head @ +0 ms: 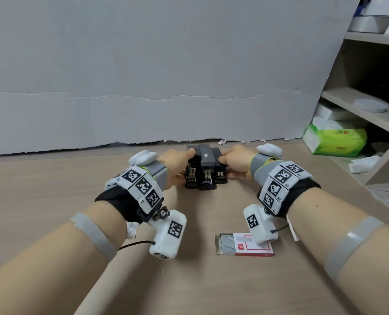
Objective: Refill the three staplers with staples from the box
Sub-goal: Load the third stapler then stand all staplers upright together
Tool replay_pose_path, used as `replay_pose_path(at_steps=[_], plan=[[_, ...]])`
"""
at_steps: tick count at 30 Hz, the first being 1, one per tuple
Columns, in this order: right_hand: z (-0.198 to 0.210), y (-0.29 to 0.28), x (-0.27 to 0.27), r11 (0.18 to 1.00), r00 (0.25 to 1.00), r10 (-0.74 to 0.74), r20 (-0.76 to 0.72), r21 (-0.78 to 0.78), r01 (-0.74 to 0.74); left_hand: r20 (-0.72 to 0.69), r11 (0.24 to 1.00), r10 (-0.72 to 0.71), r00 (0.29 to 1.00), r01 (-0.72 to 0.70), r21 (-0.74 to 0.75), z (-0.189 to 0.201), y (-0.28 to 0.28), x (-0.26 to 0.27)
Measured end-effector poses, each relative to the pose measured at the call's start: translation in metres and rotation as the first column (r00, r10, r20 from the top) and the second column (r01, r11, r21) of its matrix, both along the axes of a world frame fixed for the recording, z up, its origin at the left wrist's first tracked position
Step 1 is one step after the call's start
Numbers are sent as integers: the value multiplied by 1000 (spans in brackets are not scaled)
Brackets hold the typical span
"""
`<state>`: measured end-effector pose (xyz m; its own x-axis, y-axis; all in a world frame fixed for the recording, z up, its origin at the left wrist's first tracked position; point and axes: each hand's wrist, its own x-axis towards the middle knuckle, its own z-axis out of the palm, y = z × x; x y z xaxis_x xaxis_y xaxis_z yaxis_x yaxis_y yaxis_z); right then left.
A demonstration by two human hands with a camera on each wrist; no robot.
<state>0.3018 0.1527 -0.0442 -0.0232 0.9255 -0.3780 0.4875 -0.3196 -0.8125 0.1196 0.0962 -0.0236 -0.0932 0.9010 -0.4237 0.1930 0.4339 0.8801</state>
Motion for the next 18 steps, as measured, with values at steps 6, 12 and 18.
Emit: replay_pose_path(at_steps=[6, 12, 18], plan=[[3, 16, -29, 998, 996, 64, -62, -2, -64, 4, 997, 76, 997, -76, 5, 0, 14, -32], [3, 33, -63, 995, 991, 93, -97, -35, -97, 3, 990, 139, 990, -139, 29, 0, 25, -61], [3, 33, -63, 995, 985, 76, -155, -48, -84, 28, 988, 148, 989, -149, 42, -3, 29, -68]])
